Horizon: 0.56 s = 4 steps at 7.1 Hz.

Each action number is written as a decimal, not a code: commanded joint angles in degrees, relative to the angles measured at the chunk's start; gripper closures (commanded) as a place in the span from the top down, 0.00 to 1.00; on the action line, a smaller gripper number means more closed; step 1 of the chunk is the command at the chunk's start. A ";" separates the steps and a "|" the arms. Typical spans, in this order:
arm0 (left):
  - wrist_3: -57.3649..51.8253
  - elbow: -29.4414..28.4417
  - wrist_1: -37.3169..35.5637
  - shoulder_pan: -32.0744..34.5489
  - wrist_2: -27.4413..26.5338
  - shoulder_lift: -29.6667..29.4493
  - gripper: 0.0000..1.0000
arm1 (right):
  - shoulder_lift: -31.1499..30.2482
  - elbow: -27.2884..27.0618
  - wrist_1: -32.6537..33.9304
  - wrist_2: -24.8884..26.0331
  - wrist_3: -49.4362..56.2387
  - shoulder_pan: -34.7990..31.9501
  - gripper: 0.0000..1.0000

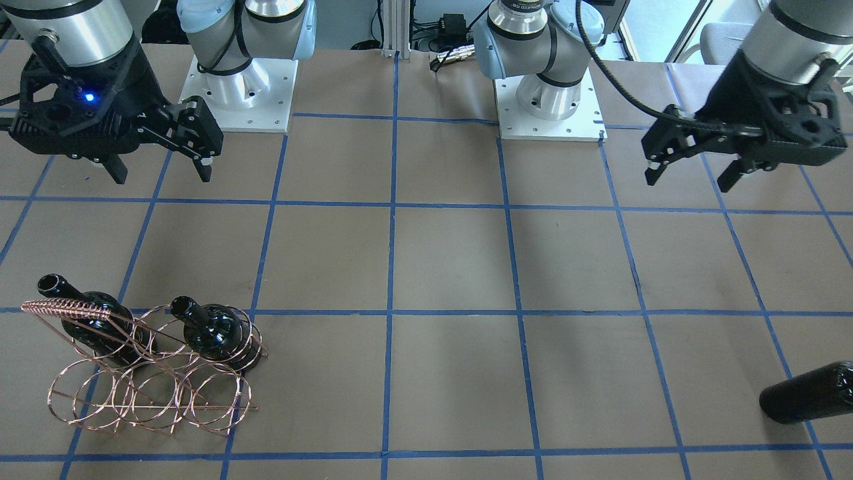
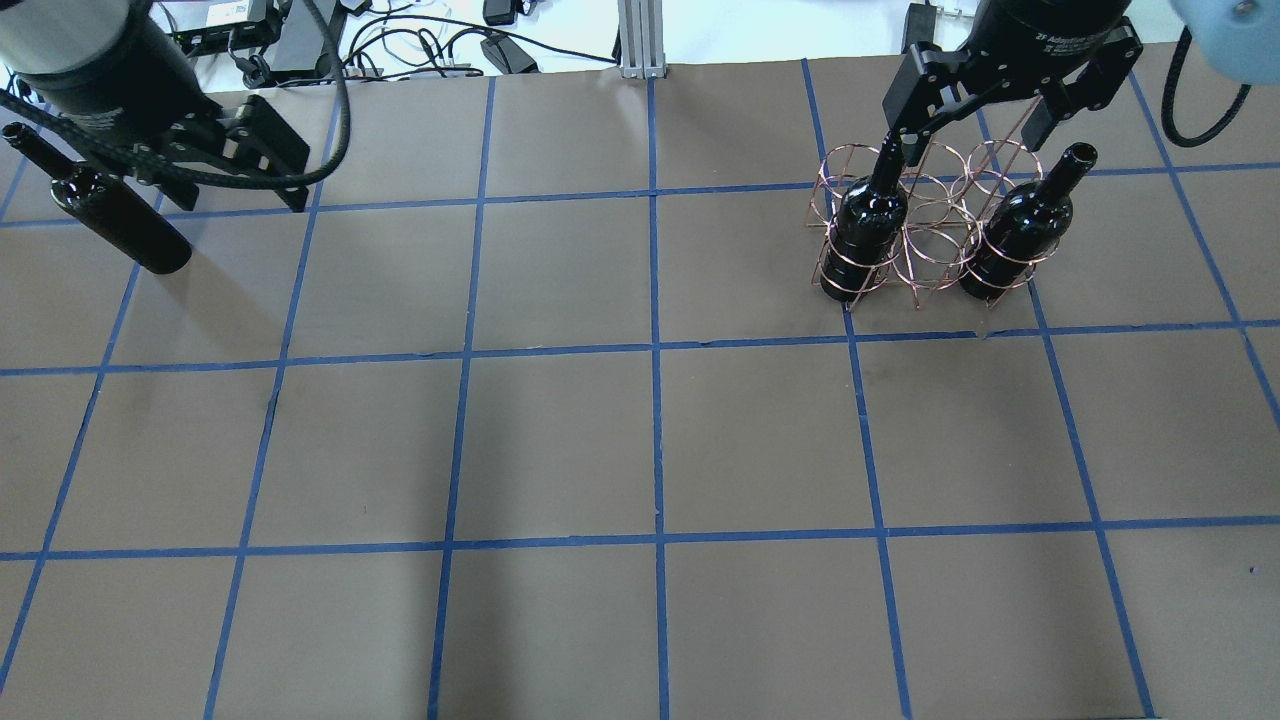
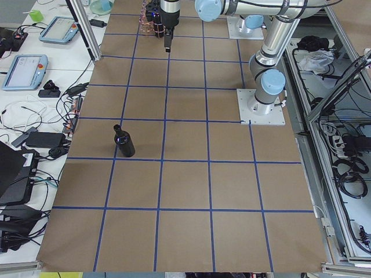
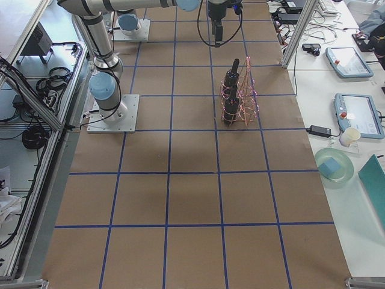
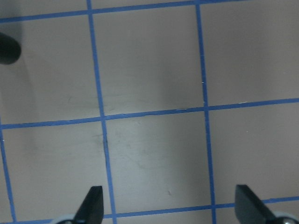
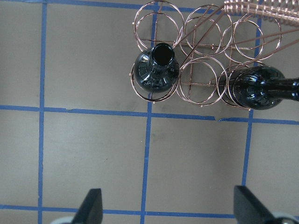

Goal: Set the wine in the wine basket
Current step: 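Move the left gripper over the upright dark wine bottle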

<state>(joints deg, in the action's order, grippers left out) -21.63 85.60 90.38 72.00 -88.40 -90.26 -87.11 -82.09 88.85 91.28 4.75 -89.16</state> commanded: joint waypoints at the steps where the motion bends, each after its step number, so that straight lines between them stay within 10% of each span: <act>1: -8.84 -2.96 -3.77 -10.09 -0.28 -4.19 1.00 | 0.01 0.00 -0.17 0.22 0.00 0.13 1.00; 4: -15.62 -13.21 -8.11 -14.42 -0.28 -17.10 1.00 | -0.42 -0.09 -0.35 0.22 0.09 0.13 1.00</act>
<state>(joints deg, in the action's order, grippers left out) -35.03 77.20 83.03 59.57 -88.74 -102.14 -87.27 -82.11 88.67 91.38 4.86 -89.07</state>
